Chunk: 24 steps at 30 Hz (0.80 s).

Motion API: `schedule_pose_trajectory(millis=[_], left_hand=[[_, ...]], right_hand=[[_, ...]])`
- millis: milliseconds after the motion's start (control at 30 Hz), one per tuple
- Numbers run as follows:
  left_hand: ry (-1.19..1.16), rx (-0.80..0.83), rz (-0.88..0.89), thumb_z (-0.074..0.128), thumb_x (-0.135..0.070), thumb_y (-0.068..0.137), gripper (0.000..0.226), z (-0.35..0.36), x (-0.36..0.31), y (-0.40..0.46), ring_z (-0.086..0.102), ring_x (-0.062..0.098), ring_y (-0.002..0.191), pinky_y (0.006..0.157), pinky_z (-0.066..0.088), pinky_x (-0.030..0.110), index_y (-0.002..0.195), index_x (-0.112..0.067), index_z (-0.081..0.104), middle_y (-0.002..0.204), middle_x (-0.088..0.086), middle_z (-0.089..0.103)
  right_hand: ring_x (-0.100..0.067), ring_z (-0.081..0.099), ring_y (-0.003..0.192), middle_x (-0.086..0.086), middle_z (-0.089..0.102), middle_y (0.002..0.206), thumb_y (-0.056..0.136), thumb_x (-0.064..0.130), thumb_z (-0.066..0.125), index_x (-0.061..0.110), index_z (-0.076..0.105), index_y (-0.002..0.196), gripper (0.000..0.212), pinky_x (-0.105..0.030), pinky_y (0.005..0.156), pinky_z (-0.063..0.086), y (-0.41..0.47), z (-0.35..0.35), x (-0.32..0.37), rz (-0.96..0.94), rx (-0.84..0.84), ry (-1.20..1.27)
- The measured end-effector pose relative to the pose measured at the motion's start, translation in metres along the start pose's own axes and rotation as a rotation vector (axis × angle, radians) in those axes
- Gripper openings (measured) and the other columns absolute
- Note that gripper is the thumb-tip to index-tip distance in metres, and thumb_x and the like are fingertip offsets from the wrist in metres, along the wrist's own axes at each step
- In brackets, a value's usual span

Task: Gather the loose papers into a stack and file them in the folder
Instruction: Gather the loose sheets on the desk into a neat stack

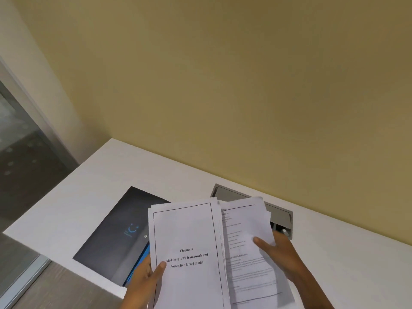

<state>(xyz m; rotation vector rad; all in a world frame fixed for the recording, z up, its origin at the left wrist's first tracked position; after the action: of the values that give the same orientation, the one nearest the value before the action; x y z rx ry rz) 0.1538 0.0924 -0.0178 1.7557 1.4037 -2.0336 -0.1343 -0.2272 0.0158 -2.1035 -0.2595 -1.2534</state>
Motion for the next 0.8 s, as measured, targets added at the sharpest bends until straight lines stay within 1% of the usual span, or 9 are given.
schedule_pose_trajectory(millis=[167,233,333,400,500,567,667,733,800], left_hand=[[0.033,0.102,-0.003,0.064,-0.021,0.096,0.045,0.043,-0.025,0.002,0.065,0.024,0.122,0.107,0.050,0.049,0.139,-0.020,0.053,0.128,-0.001,0.071],[0.055,0.151,-0.008,0.060,-0.024,0.098,0.042,0.061,-0.031,-0.001,0.060,0.023,0.127,0.114,0.043,0.050,0.139,-0.022,0.049,0.132,-0.005,0.066],[0.087,0.213,-0.022,0.057,-0.025,0.100,0.028,0.084,-0.033,-0.007,0.059,0.015,0.119,0.113,0.041,0.040,0.126,-0.032,0.049,0.120,-0.020,0.064],[0.121,0.245,-0.020,0.057,-0.025,0.100,0.027,0.098,-0.033,-0.009,0.060,0.011,0.116,0.107,0.042,0.032,0.124,-0.035,0.049,0.116,-0.022,0.064],[0.193,0.270,-0.043,0.056,-0.030,0.100,0.023,0.115,-0.030,-0.011,0.050,0.009,0.114,0.110,0.040,0.035,0.115,-0.040,0.042,0.105,-0.034,0.053],[0.214,0.273,-0.049,0.057,-0.030,0.100,0.016,0.123,-0.027,-0.009,0.053,0.009,0.109,0.106,0.044,0.033,0.110,-0.040,0.047,0.102,-0.034,0.057],[0.141,0.288,-0.076,0.058,-0.024,0.100,0.014,0.134,-0.019,-0.010,0.062,0.005,0.104,0.089,0.049,0.023,0.106,-0.036,0.061,0.101,-0.023,0.073],[0.106,0.285,-0.098,0.058,-0.021,0.100,0.015,0.139,-0.012,-0.011,0.063,0.010,0.107,0.097,0.046,0.029,0.107,-0.033,0.064,0.109,-0.015,0.072],[0.090,0.284,-0.116,0.058,-0.018,0.100,0.016,0.145,-0.003,-0.012,0.063,0.014,0.110,0.100,0.044,0.031,0.107,-0.029,0.067,0.112,-0.009,0.073]], right_hand=[[-0.017,0.076,0.116,0.005,0.079,0.126,0.083,0.049,0.086,0.031,0.071,0.131,0.054,-0.041,0.102,0.059,-0.013,0.001,0.003,0.023,0.109,0.200],[-0.019,0.075,0.118,0.002,0.078,0.127,0.084,0.046,0.086,0.027,0.070,0.133,0.055,-0.045,0.108,0.056,-0.019,0.004,0.002,0.040,0.132,0.248],[-0.021,0.075,0.118,0.001,0.078,0.127,0.086,0.045,0.084,0.026,0.070,0.133,0.053,-0.049,0.110,0.054,-0.028,0.006,0.000,0.060,0.147,0.274],[-0.023,0.074,0.120,0.000,0.078,0.129,0.087,0.047,0.084,0.027,0.071,0.133,0.052,-0.049,0.110,0.054,-0.035,0.009,0.000,0.063,0.175,0.299],[-0.021,0.074,0.121,0.000,0.077,0.130,0.085,0.049,0.086,0.030,0.073,0.131,0.051,-0.044,0.108,0.055,-0.045,0.010,-0.002,0.079,0.193,0.318],[-0.021,0.074,0.121,-0.002,0.077,0.129,0.084,0.048,0.087,0.028,0.074,0.129,0.051,-0.041,0.107,0.056,-0.050,0.007,-0.007,0.101,0.199,0.331],[-0.024,0.073,0.123,-0.006,0.077,0.130,0.085,0.045,0.087,0.022,0.072,0.132,0.054,-0.042,0.111,0.054,-0.053,0.005,-0.022,0.136,0.222,0.346],[-0.021,0.070,0.127,-0.004,0.074,0.135,0.092,0.049,0.079,0.022,0.068,0.138,0.055,-0.039,0.115,0.051,-0.055,0.007,-0.035,0.171,0.243,0.395],[-0.013,0.060,0.138,0.006,0.065,0.147,0.100,0.060,0.059,0.028,0.060,0.147,0.057,-0.035,0.123,0.039,-0.060,0.011,-0.050,0.231,0.274,0.449]])
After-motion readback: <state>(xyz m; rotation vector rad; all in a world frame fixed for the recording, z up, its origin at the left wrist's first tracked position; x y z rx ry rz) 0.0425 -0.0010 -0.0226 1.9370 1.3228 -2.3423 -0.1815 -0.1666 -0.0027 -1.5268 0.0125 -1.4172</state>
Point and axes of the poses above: each hand's wrist, its own y-axis towards the middle knuckle, its own z-axis out of the palm, x = y × z, the point moved 10 cm from there along y, towards the middle knuckle
